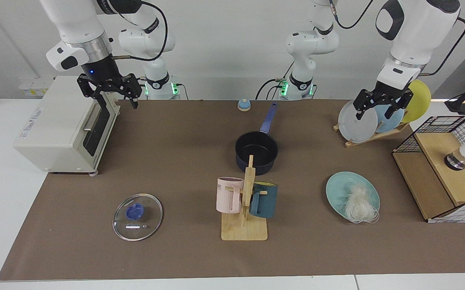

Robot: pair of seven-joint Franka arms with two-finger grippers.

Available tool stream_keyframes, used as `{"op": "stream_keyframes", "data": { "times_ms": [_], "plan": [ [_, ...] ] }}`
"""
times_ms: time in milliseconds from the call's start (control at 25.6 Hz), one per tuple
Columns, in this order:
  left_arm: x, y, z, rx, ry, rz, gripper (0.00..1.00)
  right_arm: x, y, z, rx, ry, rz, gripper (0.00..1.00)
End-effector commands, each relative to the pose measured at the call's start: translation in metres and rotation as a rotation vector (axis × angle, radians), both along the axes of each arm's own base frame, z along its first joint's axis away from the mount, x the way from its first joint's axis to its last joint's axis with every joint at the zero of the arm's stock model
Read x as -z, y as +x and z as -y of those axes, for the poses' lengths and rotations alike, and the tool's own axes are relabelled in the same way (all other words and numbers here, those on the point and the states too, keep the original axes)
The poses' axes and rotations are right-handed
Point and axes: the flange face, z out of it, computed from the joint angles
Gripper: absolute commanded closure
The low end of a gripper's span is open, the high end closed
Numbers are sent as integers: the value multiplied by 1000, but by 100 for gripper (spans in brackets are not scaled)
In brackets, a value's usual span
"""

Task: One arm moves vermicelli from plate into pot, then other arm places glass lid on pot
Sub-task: 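Reach the left gripper down to the vermicelli on the green plate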

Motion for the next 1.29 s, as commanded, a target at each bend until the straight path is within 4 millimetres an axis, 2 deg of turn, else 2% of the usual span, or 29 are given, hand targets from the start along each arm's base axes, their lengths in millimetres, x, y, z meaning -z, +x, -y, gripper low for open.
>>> {"op": "stream_keyframes", "data": {
  "times_ms": [0, 117, 351, 585, 741, 897, 975, 1131, 1248],
  "plan": [
    [0, -4, 4, 13, 15, 13, 0, -3, -2, -1, -13, 28, 3, 0],
    [-1, -3, 5, 9, 7, 17, 0, -6, -2, -2, -9, 29, 11, 0],
    [1, -5, 12, 9, 3, 4, 0, -4, -3, 11, 9, 25, -3, 0],
    [10, -2, 23, 49, 4, -4, 0, -4, -5, 13, 8, 14, -12, 0],
    [24, 9, 26, 43, 0, 0, 0, -4, -5, 11, 10, 9, -12, 0],
    [30, 33, 22, 50, 0, 57, 0, -5, -5, 8, 7, 8, -8, 0],
    [21, 45, 19, 36, -6, 69, 0, -6, -5, 7, 7, 7, -6, 0],
    [40, 76, 11, 22, -12, 19, 0, -6, -4, 9, 6, -10, -5, 0],
    [58, 100, -4, 0, -12, 13, 0, -8, -3, 9, 6, -9, -1, 0]
  ]
}}
